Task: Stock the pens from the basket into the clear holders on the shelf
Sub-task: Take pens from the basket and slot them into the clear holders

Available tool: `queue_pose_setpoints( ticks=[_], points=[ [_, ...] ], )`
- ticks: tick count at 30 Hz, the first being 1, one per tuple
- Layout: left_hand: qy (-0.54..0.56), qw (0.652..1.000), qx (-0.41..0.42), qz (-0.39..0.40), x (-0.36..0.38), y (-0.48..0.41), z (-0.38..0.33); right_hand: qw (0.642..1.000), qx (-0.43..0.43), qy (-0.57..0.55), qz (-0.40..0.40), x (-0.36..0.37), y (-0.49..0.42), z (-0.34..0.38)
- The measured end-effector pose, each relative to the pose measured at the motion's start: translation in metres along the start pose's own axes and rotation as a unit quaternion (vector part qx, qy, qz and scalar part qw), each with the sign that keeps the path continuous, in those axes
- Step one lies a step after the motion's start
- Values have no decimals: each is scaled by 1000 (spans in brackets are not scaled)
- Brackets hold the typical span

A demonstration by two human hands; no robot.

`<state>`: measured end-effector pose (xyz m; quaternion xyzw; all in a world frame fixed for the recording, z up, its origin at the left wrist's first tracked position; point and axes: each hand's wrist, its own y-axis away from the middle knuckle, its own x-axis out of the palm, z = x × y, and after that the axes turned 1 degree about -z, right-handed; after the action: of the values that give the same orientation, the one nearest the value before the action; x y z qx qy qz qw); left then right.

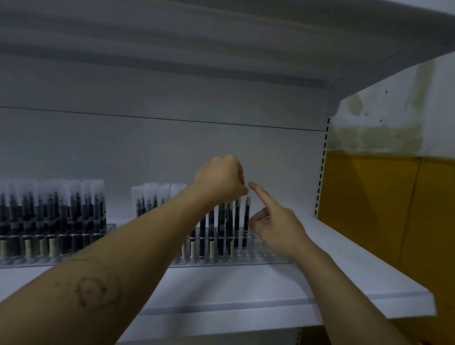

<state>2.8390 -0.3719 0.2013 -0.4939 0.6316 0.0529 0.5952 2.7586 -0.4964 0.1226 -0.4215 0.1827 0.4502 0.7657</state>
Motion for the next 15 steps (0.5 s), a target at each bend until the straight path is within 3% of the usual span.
queue_pose_setpoints(
  ticks=[9, 15],
  points=[
    [-11, 998, 41, -36, -28, 61, 0, 998, -16, -23, -56, 1, 23, 14],
    [-38, 995, 58, -77, -53, 133, 21, 994, -75, -22, -72, 15, 64, 65]
  ],
)
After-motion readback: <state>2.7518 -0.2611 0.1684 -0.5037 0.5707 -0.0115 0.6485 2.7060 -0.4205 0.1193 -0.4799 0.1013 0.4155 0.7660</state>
